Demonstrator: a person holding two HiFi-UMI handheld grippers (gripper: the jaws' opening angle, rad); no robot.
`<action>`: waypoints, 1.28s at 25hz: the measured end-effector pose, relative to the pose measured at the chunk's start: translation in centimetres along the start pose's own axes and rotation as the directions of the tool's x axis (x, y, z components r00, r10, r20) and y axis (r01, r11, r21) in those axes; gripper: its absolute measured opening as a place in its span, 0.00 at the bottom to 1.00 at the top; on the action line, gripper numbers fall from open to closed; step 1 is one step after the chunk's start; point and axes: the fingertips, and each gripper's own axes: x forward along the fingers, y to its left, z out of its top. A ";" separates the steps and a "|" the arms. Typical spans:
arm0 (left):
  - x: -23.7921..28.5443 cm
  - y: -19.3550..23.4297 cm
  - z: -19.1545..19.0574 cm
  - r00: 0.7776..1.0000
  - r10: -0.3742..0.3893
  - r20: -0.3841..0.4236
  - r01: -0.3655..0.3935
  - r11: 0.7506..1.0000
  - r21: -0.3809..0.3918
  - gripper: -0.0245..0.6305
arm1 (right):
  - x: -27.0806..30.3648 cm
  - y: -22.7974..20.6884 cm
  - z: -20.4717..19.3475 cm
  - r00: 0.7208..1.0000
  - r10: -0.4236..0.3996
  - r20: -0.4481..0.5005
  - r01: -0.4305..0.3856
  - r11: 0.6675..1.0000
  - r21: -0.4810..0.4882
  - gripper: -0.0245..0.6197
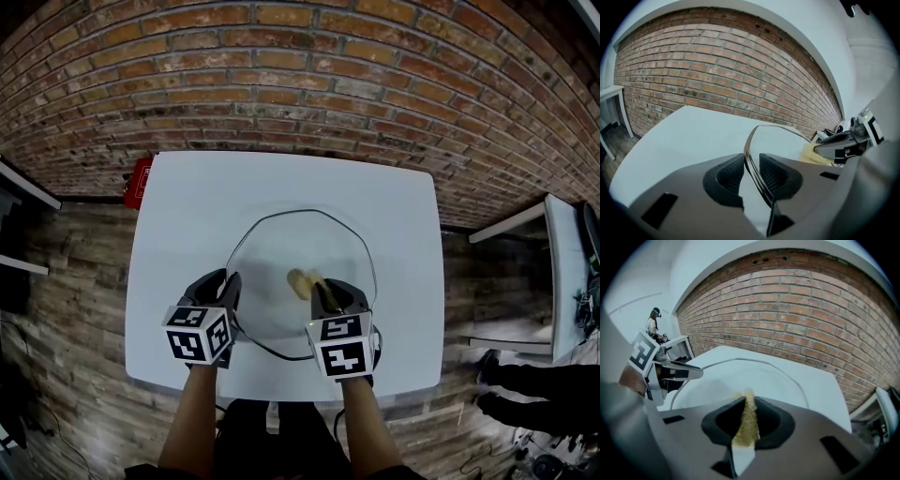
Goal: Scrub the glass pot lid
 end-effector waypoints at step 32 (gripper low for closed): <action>0.2 0.2 0.2 1.000 0.013 0.003 -0.013 1.000 -0.009 0.19 | -1.6 6.1 -2.0 0.987 0.150 -0.061 -0.154 0.986 -0.066 0.13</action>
